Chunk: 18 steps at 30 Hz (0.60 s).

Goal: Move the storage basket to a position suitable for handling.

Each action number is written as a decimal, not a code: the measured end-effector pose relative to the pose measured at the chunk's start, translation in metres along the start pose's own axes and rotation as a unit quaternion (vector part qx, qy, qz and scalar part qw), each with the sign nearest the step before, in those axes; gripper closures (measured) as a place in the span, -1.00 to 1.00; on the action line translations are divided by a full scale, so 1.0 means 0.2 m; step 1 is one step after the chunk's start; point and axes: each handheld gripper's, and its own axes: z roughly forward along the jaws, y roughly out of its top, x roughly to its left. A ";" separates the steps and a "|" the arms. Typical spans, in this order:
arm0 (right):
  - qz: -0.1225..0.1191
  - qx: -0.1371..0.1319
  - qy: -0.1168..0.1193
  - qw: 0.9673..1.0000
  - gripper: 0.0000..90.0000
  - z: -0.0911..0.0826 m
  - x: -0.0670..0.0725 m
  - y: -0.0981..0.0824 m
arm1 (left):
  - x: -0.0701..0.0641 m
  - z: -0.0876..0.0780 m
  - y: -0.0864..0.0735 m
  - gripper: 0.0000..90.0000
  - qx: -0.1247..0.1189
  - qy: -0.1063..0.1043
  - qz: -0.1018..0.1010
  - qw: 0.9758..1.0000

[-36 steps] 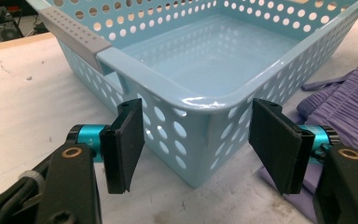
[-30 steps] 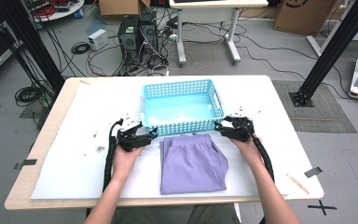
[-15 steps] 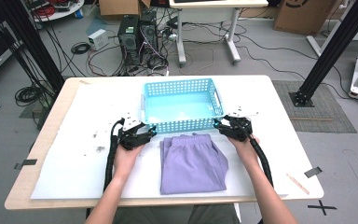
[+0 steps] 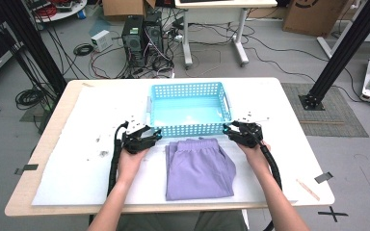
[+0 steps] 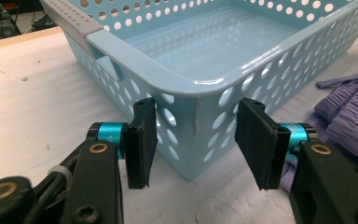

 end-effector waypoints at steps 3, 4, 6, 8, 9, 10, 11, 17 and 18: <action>0.001 -0.001 -0.001 1.000 0.34 -0.02 0.00 -0.01 | 0.00 0.01 0.01 0.09 0.003 -0.003 0.000 1.000; 0.002 -0.001 -0.003 1.000 0.34 -0.03 0.00 -0.02 | 0.00 0.02 0.02 0.09 0.007 -0.005 0.000 1.000; 0.004 -0.002 -0.007 1.000 0.34 -0.04 0.00 -0.03 | -0.01 0.04 0.04 0.09 0.015 -0.009 0.002 1.000; 0.009 -0.002 -0.011 1.000 0.34 -0.05 -0.01 -0.03 | -0.01 0.05 0.04 0.09 0.016 -0.011 0.004 1.000; 0.015 -0.005 -0.012 1.000 0.34 -0.05 -0.02 -0.04 | -0.02 0.06 0.05 0.09 0.016 -0.012 0.003 1.000; 0.015 -0.005 -0.012 1.000 0.34 -0.05 -0.02 -0.04 | -0.02 0.06 0.05 0.09 0.016 -0.013 0.002 1.000; 0.018 -0.004 -0.013 1.000 0.34 -0.06 -0.02 -0.05 | -0.02 0.07 0.05 0.09 0.016 -0.013 0.002 1.000; 0.020 -0.007 -0.014 1.000 0.34 -0.07 -0.04 -0.06 | -0.02 0.09 0.06 0.09 0.016 -0.010 0.000 1.000; 0.022 -0.007 -0.014 1.000 0.34 -0.07 -0.04 -0.06 | -0.03 0.09 0.06 0.09 0.016 -0.009 0.000 1.000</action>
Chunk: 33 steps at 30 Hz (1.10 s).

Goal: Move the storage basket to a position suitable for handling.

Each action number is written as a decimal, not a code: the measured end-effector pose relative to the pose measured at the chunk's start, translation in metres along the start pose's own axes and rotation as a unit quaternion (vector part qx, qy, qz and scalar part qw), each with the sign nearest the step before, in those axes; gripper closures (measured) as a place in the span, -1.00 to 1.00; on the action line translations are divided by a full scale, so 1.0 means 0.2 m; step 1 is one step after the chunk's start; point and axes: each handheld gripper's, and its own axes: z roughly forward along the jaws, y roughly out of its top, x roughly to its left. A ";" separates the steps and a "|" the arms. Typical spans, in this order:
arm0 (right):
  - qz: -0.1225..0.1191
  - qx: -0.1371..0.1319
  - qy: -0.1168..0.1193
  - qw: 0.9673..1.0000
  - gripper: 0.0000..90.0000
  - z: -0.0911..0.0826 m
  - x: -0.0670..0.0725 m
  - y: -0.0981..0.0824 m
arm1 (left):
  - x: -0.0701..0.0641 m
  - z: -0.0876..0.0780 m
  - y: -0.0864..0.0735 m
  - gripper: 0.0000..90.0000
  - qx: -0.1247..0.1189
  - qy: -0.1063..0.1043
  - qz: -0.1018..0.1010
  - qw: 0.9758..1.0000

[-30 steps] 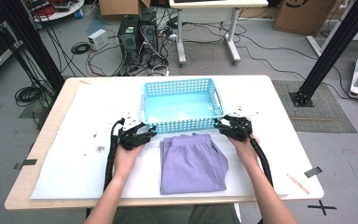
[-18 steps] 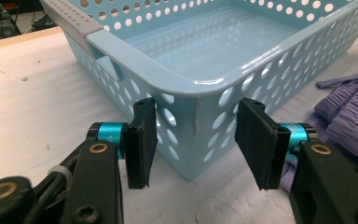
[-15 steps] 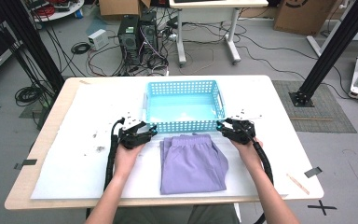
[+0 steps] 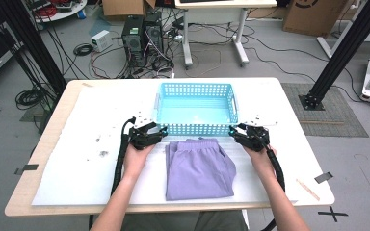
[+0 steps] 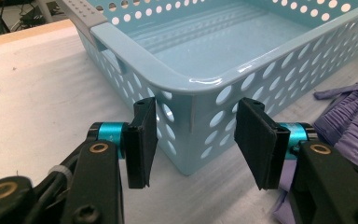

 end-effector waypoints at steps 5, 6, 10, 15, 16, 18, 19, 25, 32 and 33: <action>0.003 -0.003 -0.004 1.000 0.34 0.01 -0.01 0.00 | -0.01 0.01 0.00 0.09 -0.002 0.000 -0.002 1.000; 0.006 -0.003 -0.004 1.000 0.34 0.01 -0.02 0.00 | -0.01 0.01 0.00 0.09 -0.003 0.000 -0.003 1.000; 0.006 -0.005 -0.007 1.000 0.34 0.02 -0.02 0.00 | -0.01 0.02 0.00 0.09 -0.005 0.002 -0.003 1.000; 0.013 -0.008 -0.006 1.000 0.33 0.03 -0.03 0.01 | 0.00 0.02 0.00 0.09 -0.009 0.000 -0.003 1.000; 0.013 -0.008 -0.007 1.000 0.33 0.03 -0.03 0.01 | 0.00 0.02 0.00 0.09 -0.008 0.001 -0.004 1.000; 0.013 -0.008 -0.007 1.000 0.33 0.03 -0.03 0.01 | 0.00 0.02 0.00 0.09 -0.009 0.001 -0.004 1.000; 0.013 -0.008 -0.007 1.000 0.33 0.03 -0.03 0.01 | 0.00 0.02 0.00 0.09 -0.009 0.000 -0.004 1.000; 0.012 -0.008 -0.006 1.000 0.33 0.03 -0.03 0.01 | 0.00 0.02 0.00 0.08 -0.009 0.001 -0.002 1.000; 0.039 -0.015 -0.007 0.999 -0.15 0.01 -0.07 0.00 | 0.03 -0.01 0.00 -0.29 -0.006 0.017 -0.015 1.000; 0.049 -0.016 -0.002 0.999 -0.21 0.00 -0.08 0.00 | 0.03 -0.03 0.00 -0.32 -0.010 0.016 -0.017 1.000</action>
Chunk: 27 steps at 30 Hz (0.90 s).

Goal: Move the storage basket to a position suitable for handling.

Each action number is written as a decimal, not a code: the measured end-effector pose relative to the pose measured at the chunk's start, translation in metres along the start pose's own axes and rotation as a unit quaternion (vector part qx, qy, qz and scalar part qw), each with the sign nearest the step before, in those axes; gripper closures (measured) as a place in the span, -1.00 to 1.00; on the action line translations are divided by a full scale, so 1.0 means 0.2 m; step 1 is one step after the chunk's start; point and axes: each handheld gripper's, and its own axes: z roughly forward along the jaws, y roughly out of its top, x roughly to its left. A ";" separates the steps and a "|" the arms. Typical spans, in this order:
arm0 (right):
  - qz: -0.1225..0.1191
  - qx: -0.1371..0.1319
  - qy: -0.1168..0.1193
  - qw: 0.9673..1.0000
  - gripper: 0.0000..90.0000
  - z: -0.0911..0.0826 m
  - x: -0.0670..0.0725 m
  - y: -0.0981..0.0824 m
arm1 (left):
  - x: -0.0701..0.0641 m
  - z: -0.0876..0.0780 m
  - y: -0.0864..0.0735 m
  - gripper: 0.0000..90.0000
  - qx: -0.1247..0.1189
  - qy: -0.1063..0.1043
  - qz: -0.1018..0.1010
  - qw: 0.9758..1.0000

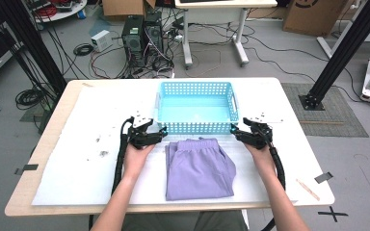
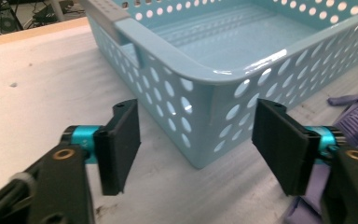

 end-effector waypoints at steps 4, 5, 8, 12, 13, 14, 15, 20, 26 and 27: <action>0.011 -0.008 0.009 1.000 -0.32 -0.04 -0.02 -0.01 | 0.02 -0.09 0.00 -0.39 -0.020 -0.011 0.000 1.000; 0.008 -0.012 0.008 1.000 -0.34 -0.05 -0.02 -0.01 | 0.02 -0.12 -0.01 -0.39 -0.024 -0.014 0.004 1.000; 0.000 -0.015 0.014 1.000 -0.42 -0.07 -0.01 -0.01 | 0.03 -0.20 -0.02 -0.41 -0.029 -0.027 0.010 0.999; -0.009 -0.015 0.032 0.999 -0.52 -0.12 0.02 -0.02 | 0.02 -0.30 -0.05 -0.41 -0.029 -0.037 0.022 0.999; -0.015 -0.017 0.033 0.999 -0.52 -0.14 0.03 -0.02 | 0.02 -0.33 -0.06 -0.41 -0.031 -0.036 0.026 0.999; -0.020 -0.018 0.034 0.999 -0.52 -0.16 0.04 -0.02 | 0.02 -0.36 -0.07 -0.41 -0.035 -0.036 0.030 0.998; -0.026 -0.021 0.036 0.999 -0.52 -0.17 0.05 -0.03 | 0.02 -0.39 -0.08 -0.41 -0.040 -0.037 0.032 0.998; -0.037 -0.031 0.029 0.998 -0.51 -0.25 0.07 -0.07 | 0.04 -0.51 -0.12 -0.41 -0.065 -0.041 0.048 0.996; -0.026 -0.071 0.024 0.997 -0.44 -0.33 0.05 -0.13 | 0.08 -0.60 -0.15 -0.41 -0.070 -0.053 0.056 0.995; -0.022 -0.082 0.029 0.996 -0.44 -0.33 0.03 -0.14 | 0.08 -0.61 -0.16 -0.41 -0.076 -0.054 0.065 0.994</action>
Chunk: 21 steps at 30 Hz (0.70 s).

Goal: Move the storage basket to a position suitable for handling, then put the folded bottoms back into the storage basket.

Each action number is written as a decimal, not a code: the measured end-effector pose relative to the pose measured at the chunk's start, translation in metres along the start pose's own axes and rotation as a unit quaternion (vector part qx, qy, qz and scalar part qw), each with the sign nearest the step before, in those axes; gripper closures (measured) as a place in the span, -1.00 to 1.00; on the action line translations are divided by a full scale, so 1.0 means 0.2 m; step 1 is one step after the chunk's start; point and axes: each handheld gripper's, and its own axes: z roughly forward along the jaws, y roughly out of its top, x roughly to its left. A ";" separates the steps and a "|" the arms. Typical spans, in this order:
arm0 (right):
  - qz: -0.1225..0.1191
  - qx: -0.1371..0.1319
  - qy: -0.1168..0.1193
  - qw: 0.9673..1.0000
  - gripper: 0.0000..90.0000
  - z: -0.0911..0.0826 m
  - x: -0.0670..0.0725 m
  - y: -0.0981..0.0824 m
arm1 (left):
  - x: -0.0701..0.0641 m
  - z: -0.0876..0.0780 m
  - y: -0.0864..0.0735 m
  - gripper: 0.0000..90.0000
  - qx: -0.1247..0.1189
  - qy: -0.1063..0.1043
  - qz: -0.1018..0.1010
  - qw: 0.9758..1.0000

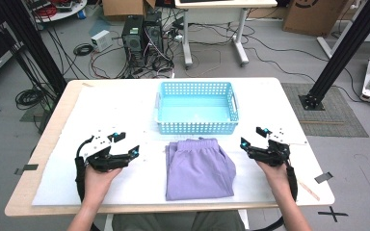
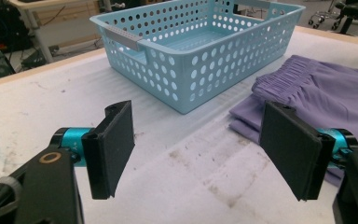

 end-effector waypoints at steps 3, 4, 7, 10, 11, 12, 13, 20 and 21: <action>0.013 -0.011 0.003 1.000 -0.44 -0.02 -0.03 -0.03 | -0.01 -0.02 -0.01 -0.41 -0.012 -0.003 0.015 1.000; 0.009 -0.007 -0.002 1.000 -0.44 -0.02 -0.03 -0.03 | -0.01 -0.02 -0.01 -0.41 -0.015 -0.006 0.017 1.000; 0.024 0.015 0.001 1.000 -0.48 -0.02 -0.05 -0.03 | -0.02 -0.02 0.00 -0.41 -0.025 -0.014 0.012 1.000; 0.024 0.010 -0.007 1.000 -0.51 -0.03 -0.05 -0.03 | -0.04 -0.01 0.01 -0.42 -0.029 -0.021 0.007 0.999; 0.023 0.010 -0.011 1.000 -0.51 -0.04 -0.04 -0.03 | -0.05 0.00 0.01 -0.43 -0.028 -0.024 0.006 0.999; 0.021 0.010 -0.012 1.000 -0.51 -0.04 -0.05 -0.03 | -0.05 0.00 0.01 -0.43 -0.028 -0.027 0.009 0.999; 0.018 0.009 -0.012 1.000 -0.51 -0.05 -0.05 -0.03 | -0.05 0.01 0.01 -0.43 -0.026 -0.028 0.011 0.999; 0.012 0.008 -0.017 1.000 -0.51 -0.05 -0.05 -0.03 | -0.07 0.05 0.01 -0.47 -0.004 -0.060 -0.013 0.998; 0.014 0.009 -0.017 1.000 -0.51 -0.05 -0.05 -0.03 | -0.07 0.05 0.01 -0.47 -0.001 -0.062 -0.015 0.998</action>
